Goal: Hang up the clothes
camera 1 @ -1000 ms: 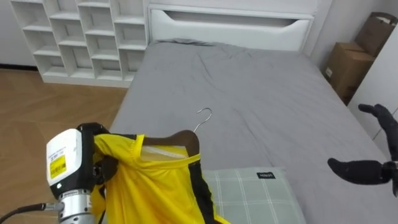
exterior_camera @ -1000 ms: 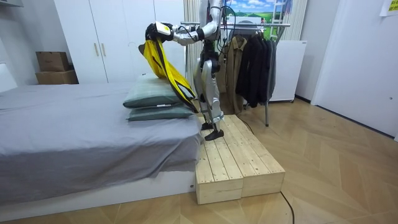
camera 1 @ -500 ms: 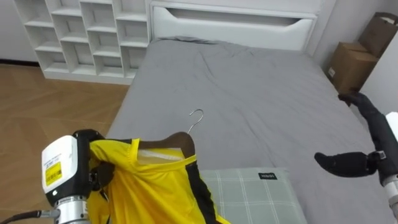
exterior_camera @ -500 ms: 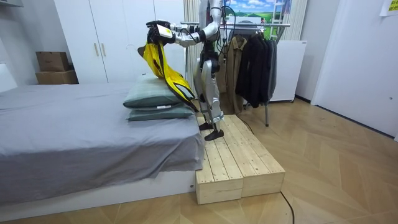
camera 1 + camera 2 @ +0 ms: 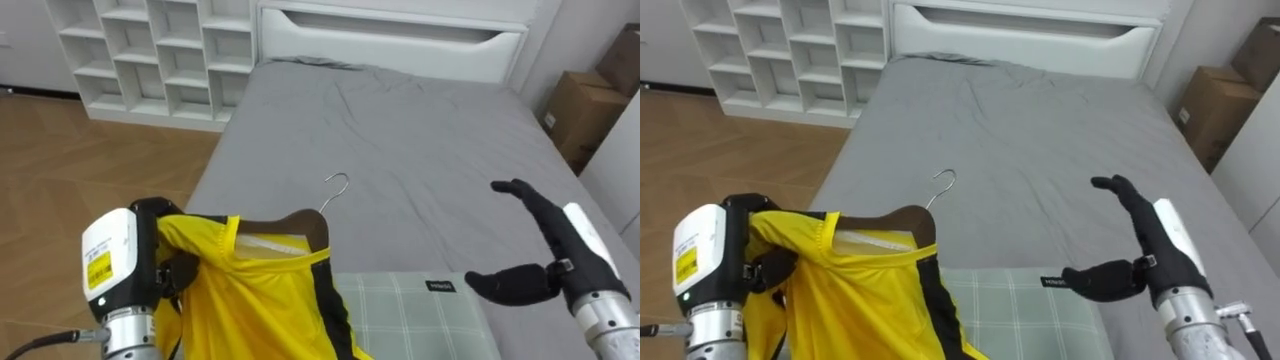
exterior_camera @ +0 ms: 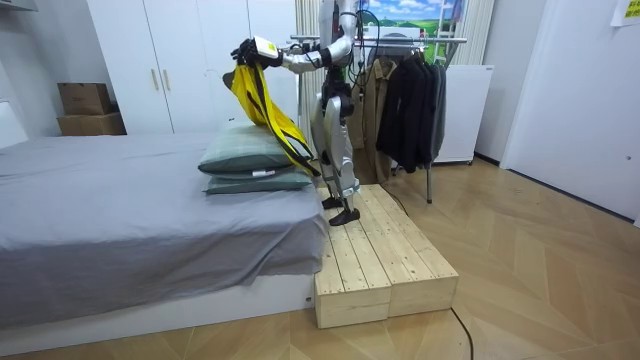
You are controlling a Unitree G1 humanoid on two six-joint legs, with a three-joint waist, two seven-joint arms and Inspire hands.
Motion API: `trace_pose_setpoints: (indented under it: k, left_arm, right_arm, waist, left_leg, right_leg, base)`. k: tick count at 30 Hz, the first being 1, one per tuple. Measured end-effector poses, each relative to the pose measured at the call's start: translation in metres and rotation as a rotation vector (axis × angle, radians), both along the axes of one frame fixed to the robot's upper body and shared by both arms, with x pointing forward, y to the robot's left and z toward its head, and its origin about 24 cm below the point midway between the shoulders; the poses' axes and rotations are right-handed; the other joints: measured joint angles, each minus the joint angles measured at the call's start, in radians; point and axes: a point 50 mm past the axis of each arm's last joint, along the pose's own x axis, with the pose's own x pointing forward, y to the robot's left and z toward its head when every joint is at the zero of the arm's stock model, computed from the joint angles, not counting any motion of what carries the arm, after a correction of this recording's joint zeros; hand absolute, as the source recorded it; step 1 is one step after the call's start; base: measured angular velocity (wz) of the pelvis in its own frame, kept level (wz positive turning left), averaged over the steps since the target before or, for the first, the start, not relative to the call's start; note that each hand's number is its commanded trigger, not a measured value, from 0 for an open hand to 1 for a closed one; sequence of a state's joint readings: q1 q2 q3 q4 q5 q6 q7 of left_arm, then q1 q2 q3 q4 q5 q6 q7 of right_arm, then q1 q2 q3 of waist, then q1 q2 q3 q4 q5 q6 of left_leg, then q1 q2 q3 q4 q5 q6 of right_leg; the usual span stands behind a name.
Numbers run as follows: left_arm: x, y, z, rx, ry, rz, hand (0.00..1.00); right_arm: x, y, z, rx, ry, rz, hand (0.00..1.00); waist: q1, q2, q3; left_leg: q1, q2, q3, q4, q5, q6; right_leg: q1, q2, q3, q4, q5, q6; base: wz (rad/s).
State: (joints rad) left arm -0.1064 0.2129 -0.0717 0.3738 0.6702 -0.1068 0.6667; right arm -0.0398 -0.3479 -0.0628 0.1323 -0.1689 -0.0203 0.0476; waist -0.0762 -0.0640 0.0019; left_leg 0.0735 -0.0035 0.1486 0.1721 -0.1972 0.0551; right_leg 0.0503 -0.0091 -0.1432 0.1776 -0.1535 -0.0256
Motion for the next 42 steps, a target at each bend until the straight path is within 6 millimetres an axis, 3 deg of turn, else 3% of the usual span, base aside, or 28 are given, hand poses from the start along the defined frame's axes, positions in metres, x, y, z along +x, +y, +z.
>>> trace_pose_setpoints:
  k: [4, 8, 12, 20, 29, 42]
  left_arm:
    - [0.003, -0.013, 0.004, 0.001, -0.012, -0.058, 1.00]
    - [0.005, -0.021, 0.010, 0.001, -0.030, -0.097, 1.00]
    - [0.006, -0.024, 0.014, -0.003, -0.044, -0.113, 1.00]
    - [0.006, -0.030, 0.013, -0.004, -0.026, -0.146, 1.00]
    - [0.006, -0.036, 0.014, -0.028, -0.041, -0.169, 1.00]
    - [0.006, -0.048, 0.014, -0.049, -0.050, -0.233, 1.00]
  right_arm:
    - [0.014, 0.014, -0.010, 0.098, 0.033, 0.028, 0.00]
    - [0.016, 0.033, -0.025, 0.189, 0.103, 0.100, 0.00]
    - [0.014, 0.047, -0.037, 0.297, 0.160, 0.152, 0.00]
    - [0.011, 0.057, -0.061, 0.369, 0.280, 0.195, 0.00]
    - [0.016, 0.070, -0.080, 0.519, 0.366, 0.190, 0.00]
    - [0.001, 0.064, -0.113, 0.573, 0.510, 0.131, 0.00]
  waist:
    - [0.001, 0.000, 0.0002]
    - [0.021, 0.011, 0.0057]
    - [0.030, 0.014, 0.0062]
    - [0.057, 0.020, 0.0101]
    - [0.056, 0.022, 0.0157]
    - [0.057, 0.026, 0.0185]
  left_leg:
    - [-0.017, -0.002, -0.018, 0.017, 0.000, 0.000]
    - [-0.021, -0.003, -0.022, 0.015, 0.000, 0.000]
    - [-0.025, -0.003, -0.029, 0.017, 0.000, 0.000]
    - [-0.025, -0.004, -0.030, 0.020, 0.000, 0.000]
    - [-0.026, -0.006, -0.047, 0.015, 0.000, 0.000]
    - [-0.022, -0.009, -0.069, 0.015, 0.000, 0.000]
  right_leg:
    - [0.001, -0.004, -0.023, -0.007, 0.001, -0.001]
    - [0.000, -0.003, -0.025, -0.009, 0.001, -0.001]
    - [0.000, -0.004, -0.032, -0.009, 0.001, -0.001]
    - [0.003, -0.007, -0.037, -0.010, 0.001, 0.000]
    - [0.005, -0.007, -0.056, -0.011, 0.001, 0.000]
    - [0.024, -0.007, -0.066, -0.029, 0.002, 0.003]
  base:
    - [0.15]
    - [0.03]
    - [0.04]
    - [0.00]
    - [0.05]
    - [0.05]
